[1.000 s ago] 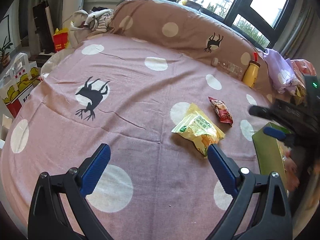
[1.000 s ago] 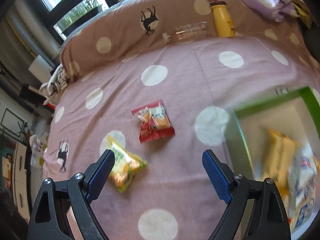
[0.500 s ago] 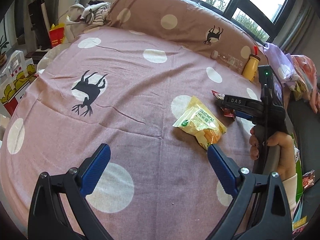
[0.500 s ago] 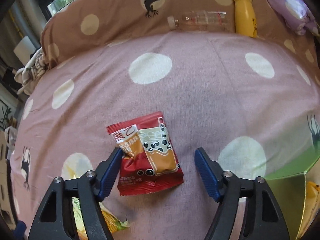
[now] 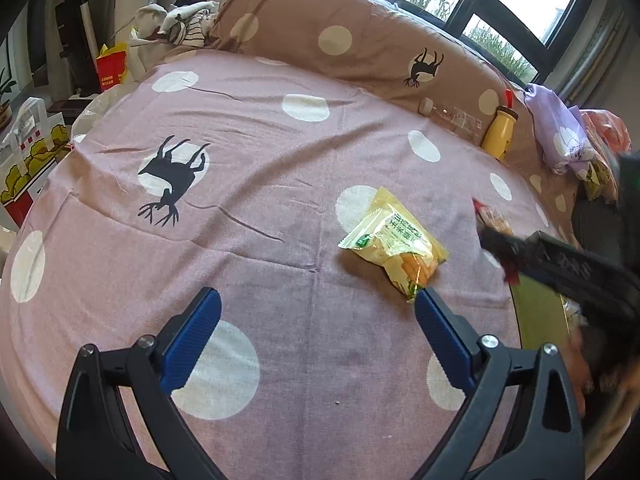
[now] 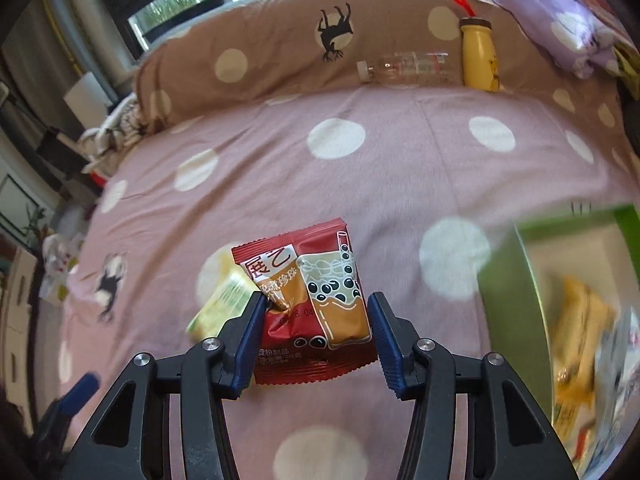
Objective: Organize snacks
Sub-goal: 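Move the right gripper to the red milk-tea candy pack and grasp it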
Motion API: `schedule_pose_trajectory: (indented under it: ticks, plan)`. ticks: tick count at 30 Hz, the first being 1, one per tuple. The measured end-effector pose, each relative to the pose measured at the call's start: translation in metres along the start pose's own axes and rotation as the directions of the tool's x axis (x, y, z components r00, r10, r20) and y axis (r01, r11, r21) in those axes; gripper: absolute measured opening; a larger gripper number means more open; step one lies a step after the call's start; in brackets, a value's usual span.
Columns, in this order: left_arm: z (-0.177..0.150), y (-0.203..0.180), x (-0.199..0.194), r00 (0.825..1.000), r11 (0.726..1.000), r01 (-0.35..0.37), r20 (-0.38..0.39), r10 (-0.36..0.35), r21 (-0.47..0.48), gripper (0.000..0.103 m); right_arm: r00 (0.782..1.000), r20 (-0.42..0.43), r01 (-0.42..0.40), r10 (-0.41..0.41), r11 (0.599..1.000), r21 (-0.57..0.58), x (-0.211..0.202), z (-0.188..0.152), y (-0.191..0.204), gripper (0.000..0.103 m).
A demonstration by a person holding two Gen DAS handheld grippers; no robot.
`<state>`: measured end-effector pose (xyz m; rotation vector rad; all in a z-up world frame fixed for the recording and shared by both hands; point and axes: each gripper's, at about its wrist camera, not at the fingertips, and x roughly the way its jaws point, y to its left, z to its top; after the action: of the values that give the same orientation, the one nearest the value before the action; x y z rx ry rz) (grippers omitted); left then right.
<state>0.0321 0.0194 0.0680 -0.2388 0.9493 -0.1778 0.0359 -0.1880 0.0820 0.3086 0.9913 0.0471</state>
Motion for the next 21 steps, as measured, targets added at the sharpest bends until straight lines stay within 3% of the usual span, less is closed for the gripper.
schedule_pose_trajectory:
  ticks: [6,11,13,17,21]
  plan:
    - [-0.006,-0.011,0.004,1.000,1.000,0.006,-0.030,-0.005,0.030,0.097,0.995,-0.098,0.028,-0.024,0.999,0.040,0.006,-0.049,-0.006,0.053]
    - [-0.010,-0.019,0.011,0.997,0.999,0.032,-0.069,-0.029,0.044,0.096,0.984,-0.175,-0.021,0.037,0.995,0.094,0.024,-0.059,-0.015,0.057]
    - [-0.012,-0.023,0.015,0.995,0.998,0.049,-0.092,-0.044,0.050,0.094,0.980,-0.169,-0.078,0.102,0.986,0.144,0.022,-0.061,-0.022,0.058]
    - [-0.018,-0.032,0.019,0.986,0.993,0.107,-0.137,-0.099,0.054,0.089,0.987,-0.112,-0.092,0.114,0.979,0.184,0.010,-0.058,-0.036,0.059]
    - [-0.027,-0.048,0.029,0.956,0.976,0.212,-0.218,-0.195,0.056,0.077,0.978,-0.093,-0.166,0.188,0.965,0.204,0.009,-0.055,-0.045,0.059]
